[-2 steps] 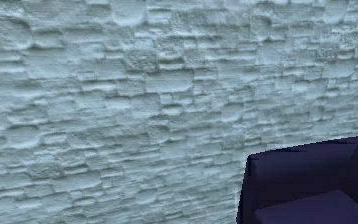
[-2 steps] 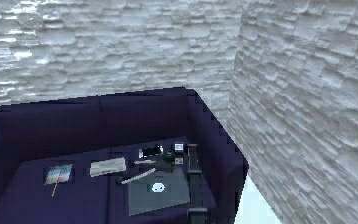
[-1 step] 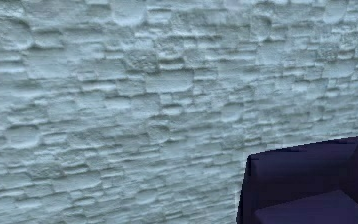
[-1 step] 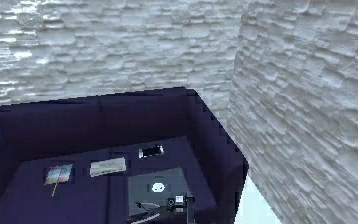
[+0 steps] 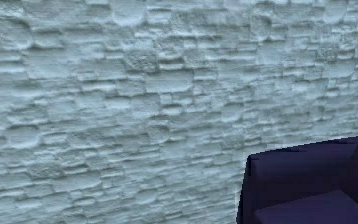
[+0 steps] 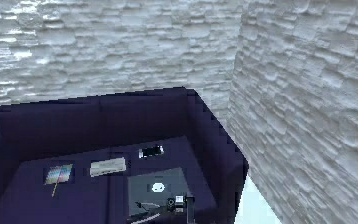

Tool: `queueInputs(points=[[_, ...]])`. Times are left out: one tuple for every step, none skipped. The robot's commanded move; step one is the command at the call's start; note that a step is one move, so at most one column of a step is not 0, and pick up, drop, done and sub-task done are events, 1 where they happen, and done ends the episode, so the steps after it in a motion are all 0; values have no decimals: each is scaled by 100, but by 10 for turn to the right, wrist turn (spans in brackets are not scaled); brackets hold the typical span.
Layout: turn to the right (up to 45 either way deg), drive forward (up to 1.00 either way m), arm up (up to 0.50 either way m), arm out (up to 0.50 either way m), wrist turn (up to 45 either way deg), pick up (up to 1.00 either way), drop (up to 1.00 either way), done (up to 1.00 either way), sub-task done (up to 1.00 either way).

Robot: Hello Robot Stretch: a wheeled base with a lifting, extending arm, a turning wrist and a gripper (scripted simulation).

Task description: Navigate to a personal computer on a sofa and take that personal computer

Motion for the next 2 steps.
queueInputs(points=[[0, 0, 10, 0, 0, 0, 0, 0, 0], [0, 0, 0, 0, 0, 0, 0, 100, 0]])
